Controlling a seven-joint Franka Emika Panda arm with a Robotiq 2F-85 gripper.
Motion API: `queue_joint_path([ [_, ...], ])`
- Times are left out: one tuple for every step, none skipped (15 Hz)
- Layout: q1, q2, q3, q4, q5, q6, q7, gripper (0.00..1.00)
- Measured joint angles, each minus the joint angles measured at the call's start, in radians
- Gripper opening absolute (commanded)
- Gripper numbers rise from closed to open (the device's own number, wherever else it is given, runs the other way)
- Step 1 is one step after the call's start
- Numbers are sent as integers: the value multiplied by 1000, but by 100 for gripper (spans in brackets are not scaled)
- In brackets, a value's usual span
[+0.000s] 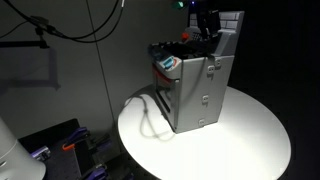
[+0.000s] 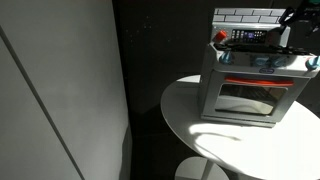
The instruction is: Push the top orange button on the right side of the stoves button display
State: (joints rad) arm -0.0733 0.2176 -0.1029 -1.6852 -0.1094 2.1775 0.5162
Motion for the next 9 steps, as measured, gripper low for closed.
queue_joint_path([
  [1, 2, 0, 0, 0, 5, 3, 100],
  [3, 3, 0, 0, 0, 10, 6, 100],
  [4, 4, -1, 0, 0, 15, 8, 100],
  [5, 5, -1, 0, 0, 20, 10, 100],
  [6, 7, -1, 0, 0, 24, 11, 100],
  [7, 9, -2, 0, 0, 30, 12, 100],
  [8, 11, -4, 0, 0, 34, 13, 100],
  [8, 13, -5, 1, 0, 37, 13, 100],
  [8, 15, -5, 1, 0, 40, 14, 100],
])
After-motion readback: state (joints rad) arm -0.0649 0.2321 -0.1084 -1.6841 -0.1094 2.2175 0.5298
